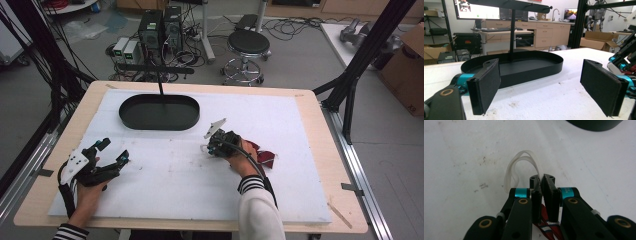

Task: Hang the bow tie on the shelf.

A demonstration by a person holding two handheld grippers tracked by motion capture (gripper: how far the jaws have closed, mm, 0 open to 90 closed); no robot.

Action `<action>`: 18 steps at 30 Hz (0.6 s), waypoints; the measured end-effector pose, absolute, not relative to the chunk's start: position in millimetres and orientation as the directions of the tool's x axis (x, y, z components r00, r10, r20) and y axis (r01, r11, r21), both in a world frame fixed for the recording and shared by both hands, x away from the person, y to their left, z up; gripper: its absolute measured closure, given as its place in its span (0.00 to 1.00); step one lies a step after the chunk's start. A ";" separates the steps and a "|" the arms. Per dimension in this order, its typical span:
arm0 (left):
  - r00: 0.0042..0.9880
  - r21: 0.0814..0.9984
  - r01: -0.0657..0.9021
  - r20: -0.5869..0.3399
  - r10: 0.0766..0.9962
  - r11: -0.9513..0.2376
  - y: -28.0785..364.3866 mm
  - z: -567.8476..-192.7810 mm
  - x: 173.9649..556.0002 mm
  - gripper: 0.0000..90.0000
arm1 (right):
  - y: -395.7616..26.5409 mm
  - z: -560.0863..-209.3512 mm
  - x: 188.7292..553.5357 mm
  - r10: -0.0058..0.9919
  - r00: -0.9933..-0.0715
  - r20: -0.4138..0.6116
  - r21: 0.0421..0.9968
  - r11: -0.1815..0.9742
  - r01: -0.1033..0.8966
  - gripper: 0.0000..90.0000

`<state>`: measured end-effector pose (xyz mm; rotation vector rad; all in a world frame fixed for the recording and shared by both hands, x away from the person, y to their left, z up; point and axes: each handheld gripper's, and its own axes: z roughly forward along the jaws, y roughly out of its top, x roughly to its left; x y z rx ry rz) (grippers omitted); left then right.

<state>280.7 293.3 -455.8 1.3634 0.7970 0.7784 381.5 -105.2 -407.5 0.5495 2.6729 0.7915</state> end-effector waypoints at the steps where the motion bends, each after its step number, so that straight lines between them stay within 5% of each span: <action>1: 0.524 0.998 -0.017 -0.036 0.851 0.053 293.5 -455.7 280.7 0.19 | -105.7 -406.1 381.3 0.446 -0.878 -0.172 0.579 0.767 0.276 0.97; 18: 0.523 0.998 -0.017 -0.037 0.851 0.053 293.1 -455.7 280.5 0.19 | -105.6 -379.0 377.5 0.512 -0.837 -0.191 0.709 0.662 0.243 0.97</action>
